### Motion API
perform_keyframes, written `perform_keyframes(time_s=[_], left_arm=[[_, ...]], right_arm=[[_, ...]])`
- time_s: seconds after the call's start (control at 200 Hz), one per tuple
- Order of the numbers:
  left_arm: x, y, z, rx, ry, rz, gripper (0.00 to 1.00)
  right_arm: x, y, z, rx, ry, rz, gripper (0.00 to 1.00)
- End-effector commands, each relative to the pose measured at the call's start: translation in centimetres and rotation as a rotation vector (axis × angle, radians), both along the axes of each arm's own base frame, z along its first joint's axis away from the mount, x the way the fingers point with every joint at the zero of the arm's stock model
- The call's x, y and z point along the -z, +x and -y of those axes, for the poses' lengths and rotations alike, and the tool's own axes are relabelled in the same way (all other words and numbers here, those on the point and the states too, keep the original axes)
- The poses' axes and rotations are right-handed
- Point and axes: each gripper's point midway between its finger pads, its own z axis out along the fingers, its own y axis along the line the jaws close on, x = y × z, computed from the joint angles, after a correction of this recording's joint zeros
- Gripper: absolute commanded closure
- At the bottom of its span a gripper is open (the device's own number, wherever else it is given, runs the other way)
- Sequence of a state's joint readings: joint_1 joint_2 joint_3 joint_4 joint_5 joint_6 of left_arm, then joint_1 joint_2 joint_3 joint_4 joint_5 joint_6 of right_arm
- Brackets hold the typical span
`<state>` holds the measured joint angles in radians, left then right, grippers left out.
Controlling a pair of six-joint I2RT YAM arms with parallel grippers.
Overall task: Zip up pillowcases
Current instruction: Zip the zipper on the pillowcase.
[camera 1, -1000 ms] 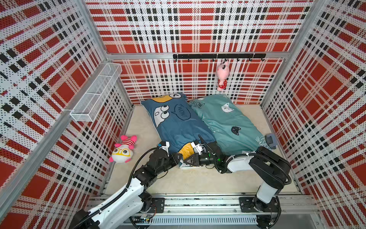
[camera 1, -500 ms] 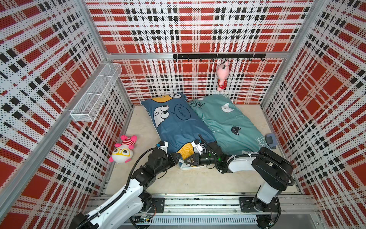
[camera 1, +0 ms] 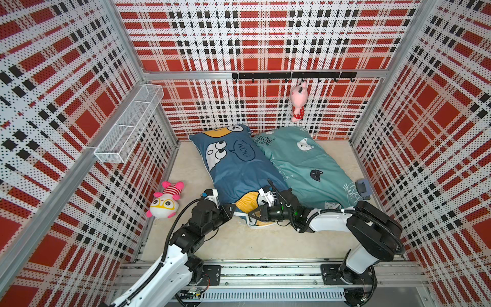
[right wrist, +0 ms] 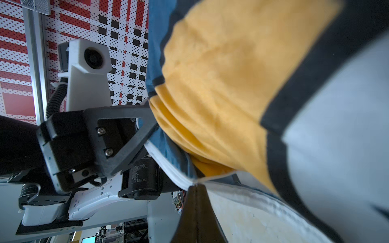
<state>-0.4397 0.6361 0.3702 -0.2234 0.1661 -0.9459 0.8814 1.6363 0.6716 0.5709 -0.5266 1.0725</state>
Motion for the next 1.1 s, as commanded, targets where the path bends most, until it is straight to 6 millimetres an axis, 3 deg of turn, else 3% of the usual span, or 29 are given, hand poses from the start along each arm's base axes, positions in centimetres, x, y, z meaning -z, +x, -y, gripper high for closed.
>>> perform_keyframes(time_s=[0.0,0.616,1.097], left_arm=[[-2.4,1.2,-2.2,-0.094,0.014,0.079,1.00],[-1.7,2.3,-10.2,-0.361,0.059,0.061,1.00],[-1.2,2.9,-12.9,-0.432,0.069,0.054,1.00]], right_arm=[[1.3,0.0,0.9,0.038,-0.076,-0.018,1.00],[2.4,-0.2,4.2,0.107,-0.262,0.003,1.00],[4.1,-0.4,9.0,0.197,-0.446,0.025,1.00]])
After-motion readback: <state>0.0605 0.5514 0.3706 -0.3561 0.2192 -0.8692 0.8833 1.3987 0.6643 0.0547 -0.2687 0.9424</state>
